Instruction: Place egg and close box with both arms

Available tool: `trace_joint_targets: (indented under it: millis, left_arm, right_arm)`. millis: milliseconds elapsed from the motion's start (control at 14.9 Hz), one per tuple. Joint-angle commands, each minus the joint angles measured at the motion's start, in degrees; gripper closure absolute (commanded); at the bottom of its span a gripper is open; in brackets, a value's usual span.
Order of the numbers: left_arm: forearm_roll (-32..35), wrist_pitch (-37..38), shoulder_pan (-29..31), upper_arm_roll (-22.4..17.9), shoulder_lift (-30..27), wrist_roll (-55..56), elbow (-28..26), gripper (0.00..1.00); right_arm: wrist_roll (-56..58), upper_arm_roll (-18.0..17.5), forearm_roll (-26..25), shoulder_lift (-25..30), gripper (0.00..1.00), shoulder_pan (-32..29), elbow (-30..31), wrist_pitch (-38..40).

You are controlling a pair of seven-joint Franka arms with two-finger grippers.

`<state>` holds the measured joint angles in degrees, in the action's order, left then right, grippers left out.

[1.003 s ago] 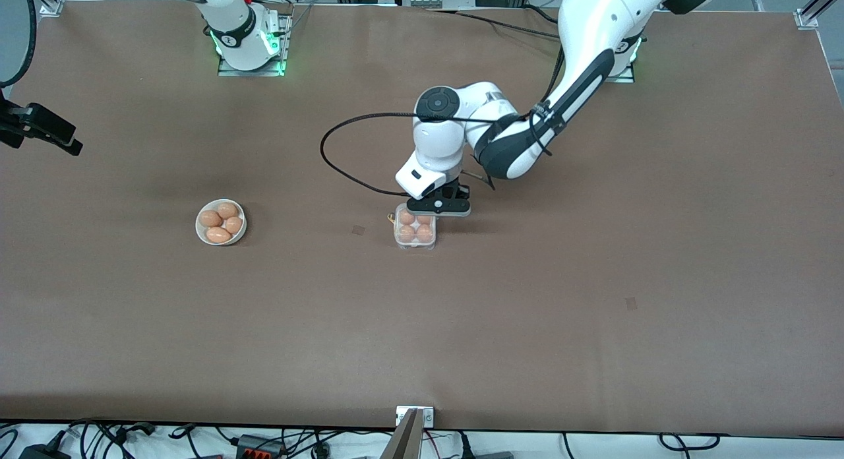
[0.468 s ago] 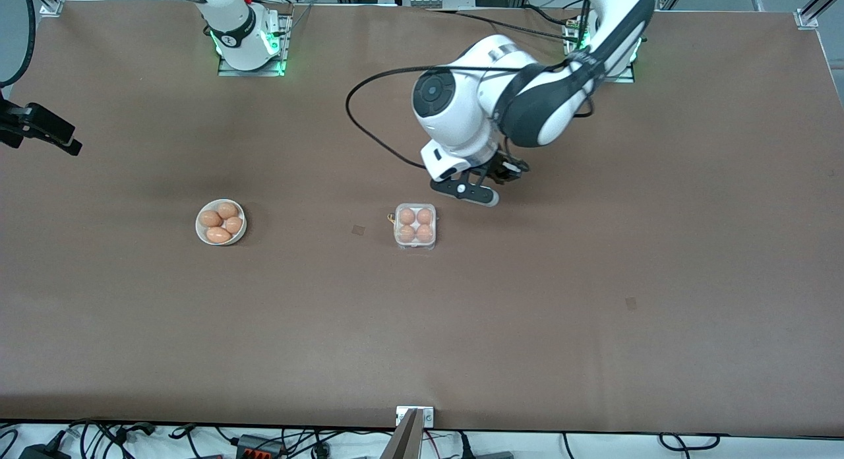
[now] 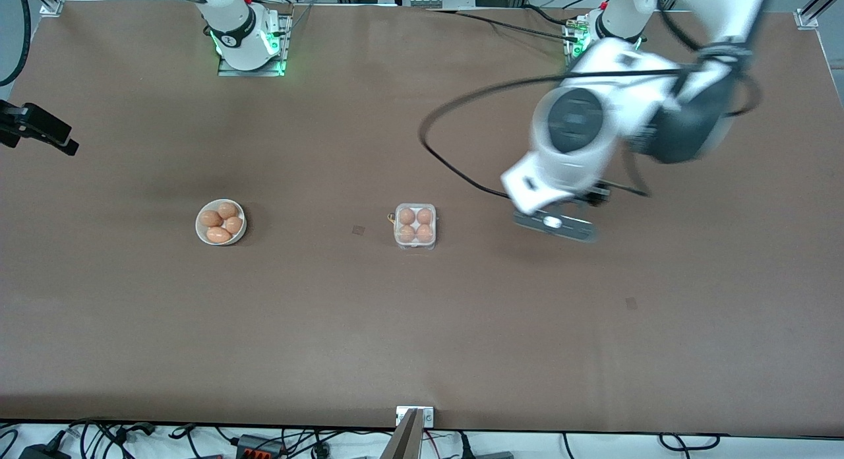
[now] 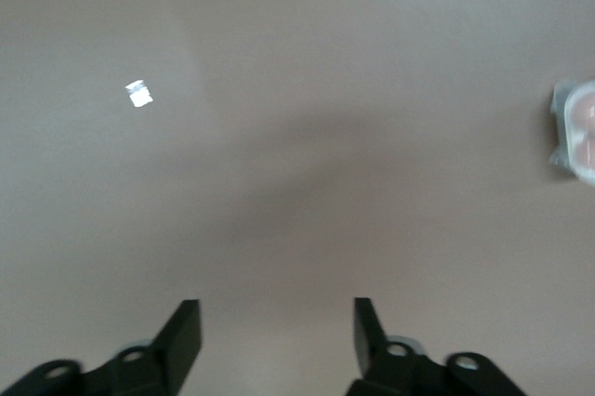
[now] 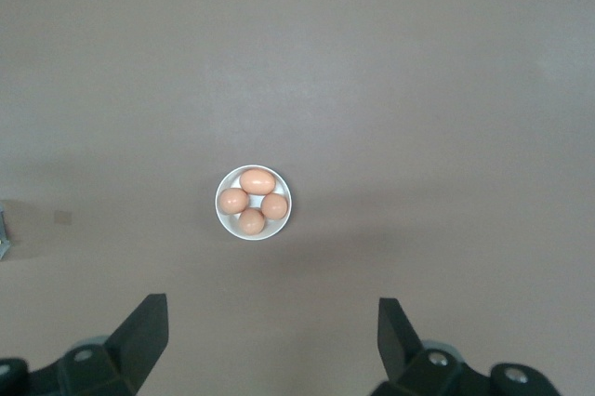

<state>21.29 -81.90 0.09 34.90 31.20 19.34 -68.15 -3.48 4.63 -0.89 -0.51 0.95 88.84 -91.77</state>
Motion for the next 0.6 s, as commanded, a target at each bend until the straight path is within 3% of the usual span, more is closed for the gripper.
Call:
trace_joint_targets:
  millis: [0, 67, 134, 334, 535]
  left_arm:
    - [-6.92, 1.66, 6.74, -0.08, -0.61, -1.76, 4.16, 0.0]
    - [-10.09, 1.57, 7.02, -2.88, -3.75, -3.59, 3.38, 0.0]
    - [-12.99, 1.74, 6.59, -8.65, -7.35, -6.04, 1.46, 0.0]
    - [-25.21, 1.31, 5.27, -22.46, -18.42, -15.27, -10.56, 0.0]
    - [-24.89, 0.44, 2.73, -27.5, -26.79, -18.55, -19.19, 0.0]
  right_arm:
    - [0.14, -0.06, 0.45, 0.07, 0.0, -0.34, -0.59, 0.62]
    - [0.14, -0.06, 0.45, 0.16, 0.0, -0.34, -0.59, 0.62]
    - [0.14, -0.06, 0.45, 0.16, 0.0, -0.34, -0.59, 0.71]
    - [0.14, 0.03, 0.36, 0.25, 0.0, -0.69, -0.59, 1.06]
    - [0.14, -0.06, 0.36, 0.34, 0.0, -1.04, -0.59, 1.15]
